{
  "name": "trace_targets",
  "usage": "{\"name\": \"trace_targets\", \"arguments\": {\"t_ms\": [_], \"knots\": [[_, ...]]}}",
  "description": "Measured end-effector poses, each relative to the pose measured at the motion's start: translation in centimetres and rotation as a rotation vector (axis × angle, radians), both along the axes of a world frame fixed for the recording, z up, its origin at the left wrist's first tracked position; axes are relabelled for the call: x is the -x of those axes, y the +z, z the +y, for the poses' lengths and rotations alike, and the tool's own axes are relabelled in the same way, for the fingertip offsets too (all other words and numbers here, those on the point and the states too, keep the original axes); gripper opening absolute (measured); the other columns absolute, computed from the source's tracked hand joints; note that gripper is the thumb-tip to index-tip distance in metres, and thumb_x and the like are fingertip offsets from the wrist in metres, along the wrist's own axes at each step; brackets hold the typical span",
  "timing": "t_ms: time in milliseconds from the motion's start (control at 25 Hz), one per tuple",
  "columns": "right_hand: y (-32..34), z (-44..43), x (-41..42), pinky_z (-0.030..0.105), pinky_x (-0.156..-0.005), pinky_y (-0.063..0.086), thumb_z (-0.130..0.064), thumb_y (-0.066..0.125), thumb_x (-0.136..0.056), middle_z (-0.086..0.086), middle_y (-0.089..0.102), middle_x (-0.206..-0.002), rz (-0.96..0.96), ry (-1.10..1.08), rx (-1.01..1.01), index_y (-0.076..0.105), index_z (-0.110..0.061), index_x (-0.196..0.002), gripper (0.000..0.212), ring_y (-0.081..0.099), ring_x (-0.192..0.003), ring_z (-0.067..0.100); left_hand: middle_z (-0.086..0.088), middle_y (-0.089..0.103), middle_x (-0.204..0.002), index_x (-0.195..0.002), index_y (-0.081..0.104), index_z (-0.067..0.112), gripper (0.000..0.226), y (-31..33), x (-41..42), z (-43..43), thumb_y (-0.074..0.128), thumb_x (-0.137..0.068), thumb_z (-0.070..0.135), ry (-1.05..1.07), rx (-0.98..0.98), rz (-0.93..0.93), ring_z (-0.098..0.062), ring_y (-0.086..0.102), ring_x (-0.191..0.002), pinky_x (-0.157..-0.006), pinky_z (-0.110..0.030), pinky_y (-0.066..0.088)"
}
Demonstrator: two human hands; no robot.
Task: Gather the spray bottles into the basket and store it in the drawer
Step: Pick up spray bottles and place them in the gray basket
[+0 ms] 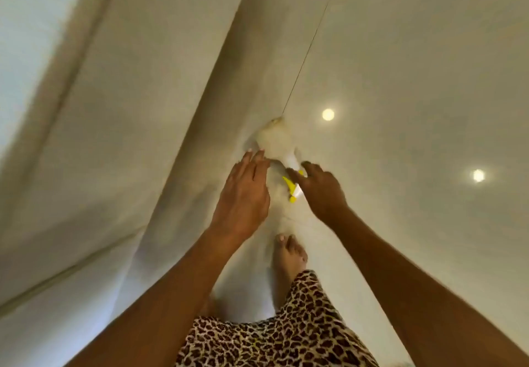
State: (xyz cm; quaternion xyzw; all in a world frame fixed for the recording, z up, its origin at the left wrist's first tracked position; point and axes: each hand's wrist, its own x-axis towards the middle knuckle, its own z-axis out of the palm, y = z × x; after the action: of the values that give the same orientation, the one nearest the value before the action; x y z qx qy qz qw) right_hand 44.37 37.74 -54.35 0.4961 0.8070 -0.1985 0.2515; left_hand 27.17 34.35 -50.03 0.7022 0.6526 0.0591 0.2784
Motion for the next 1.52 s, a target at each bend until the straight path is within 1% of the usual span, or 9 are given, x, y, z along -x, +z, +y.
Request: {"name": "trace_targets", "arguments": {"t_ms": [160, 320, 440, 680, 800, 920, 1040, 1280, 1520], "knots": [[-7.9, 2.2, -1.3, 0.046, -0.108, 0.036, -0.007, 0.035, -0.085, 0.008, 0.038, -0.149, -0.21, 0.877, -0.452, 0.038, -0.02, -0.138, 0.054, 0.036, -0.136, 0.028, -0.012, 0.029, -0.151, -0.134, 0.036, 0.006, 0.046, -7.7, 0.8, -2.3, 0.046, -0.089, 0.01, -0.023, 0.081, 0.017, -0.026, 0.02, -0.142, -0.115, -0.034, 0.019], [-11.5, 4.7, -1.8, 0.052, -0.11, 0.025, 0.006, 0.008, -0.091, 0.006, 0.039, -0.148, -0.065, 0.966, -0.609, 0.014, 0.002, -0.138, 0.048, 0.034, -0.137, 0.026, -0.011, 0.028, -0.151, -0.132, 0.038, 0.008, 0.042, -10.1, 2.7, -3.0, 0.044, -0.09, 0.009, -0.026, 0.1, 0.025, -0.025, 0.018, -0.142, -0.115, -0.034, 0.018], [-9.6, 5.5, -1.2, 0.055, -0.111, 0.026, 0.0, 0.024, -0.089, 0.007, 0.041, -0.147, 0.026, 0.987, -0.669, 0.053, -0.006, -0.123, 0.045, 0.034, -0.137, 0.027, -0.009, 0.026, -0.152, -0.132, 0.038, 0.009, 0.043, -8.9, 3.4, -2.4, 0.045, -0.089, 0.009, 0.017, 0.096, 0.007, -0.023, 0.017, -0.143, -0.115, -0.033, 0.017], [4.9, 3.1, 2.5, 0.072, -0.104, 0.02, -0.009, 0.068, -0.079, 0.012, 0.06, -0.128, 0.483, -0.057, -0.491, 0.066, -0.008, -0.102, 0.024, 0.044, -0.13, 0.035, -0.013, 0.032, -0.149, -0.137, 0.032, 0.009, 0.059, 2.7, 2.4, -0.7, 0.056, -0.083, 0.009, 0.171, 0.102, -0.161, -0.026, 0.025, -0.14, -0.113, -0.029, 0.019], [15.7, 1.6, 4.4, 0.058, -0.105, 0.033, -0.011, 0.068, -0.08, 0.01, 0.066, -0.115, 0.784, -0.594, -0.278, 0.064, -0.008, -0.104, 0.024, 0.056, -0.115, 0.018, -0.006, 0.03, -0.15, -0.142, 0.021, 0.017, 0.071, 11.6, 1.9, -0.4, 0.061, -0.083, 0.019, 0.28, 0.196, -0.29, -0.019, 0.026, -0.139, -0.111, -0.028, 0.025], [28.1, 0.4, 6.9, 0.023, -0.074, 0.05, -0.025, 0.074, -0.076, -0.004, 0.069, -0.083, 0.993, -0.903, -0.214, 0.067, -0.019, -0.093, 0.02, 0.06, -0.078, -0.005, -0.004, 0.038, -0.146, -0.139, 0.028, 0.016, 0.077, 22.3, 1.9, 0.0, 0.07, -0.076, 0.027, 0.341, 0.143, -0.433, -0.017, 0.035, -0.134, -0.111, -0.031, 0.031], [39.7, -1.5, 10.6, 0.009, -0.069, 0.046, -0.029, 0.08, -0.067, -0.017, 0.068, -0.077, 1.103, -0.95, -0.324, 0.066, -0.035, -0.087, 0.025, 0.063, -0.079, -0.001, -0.004, 0.047, -0.138, -0.134, 0.036, 0.016, 0.078, 32.9, 3.1, -1.1, 0.075, -0.07, 0.033, 0.472, 0.016, -0.536, -0.016, 0.043, -0.127, -0.103, -0.034, 0.04], [51.7, -5.7, 20.8, 0.03, -0.072, 0.052, -0.021, 0.08, -0.069, -0.004, 0.073, -0.087, 1.191, -0.84, -0.374, 0.07, -0.023, -0.095, 0.028, 0.067, -0.082, 0.017, 0.001, 0.059, -0.122, -0.124, 0.048, 0.02, 0.061, 45.2, 11.3, -4.5, 0.065, -0.068, 0.038, 0.678, -0.27, -0.585, -0.011, 0.056, -0.11, -0.087, -0.02, 0.048], [51.6, -7.9, 30.7, -0.002, -0.072, 0.04, -0.006, 0.074, -0.074, -0.011, 0.067, -0.087, 1.235, -0.646, -0.314, 0.069, -0.014, -0.106, 0.034, 0.061, -0.08, 0.001, 0.0, 0.061, -0.122, -0.12, 0.052, 0.028, 0.05, 46.4, 22.2, -6.4, 0.064, -0.079, 0.004, 0.713, -0.357, -0.596, -0.016, 0.059, -0.112, -0.092, -0.02, 0.046]]}}
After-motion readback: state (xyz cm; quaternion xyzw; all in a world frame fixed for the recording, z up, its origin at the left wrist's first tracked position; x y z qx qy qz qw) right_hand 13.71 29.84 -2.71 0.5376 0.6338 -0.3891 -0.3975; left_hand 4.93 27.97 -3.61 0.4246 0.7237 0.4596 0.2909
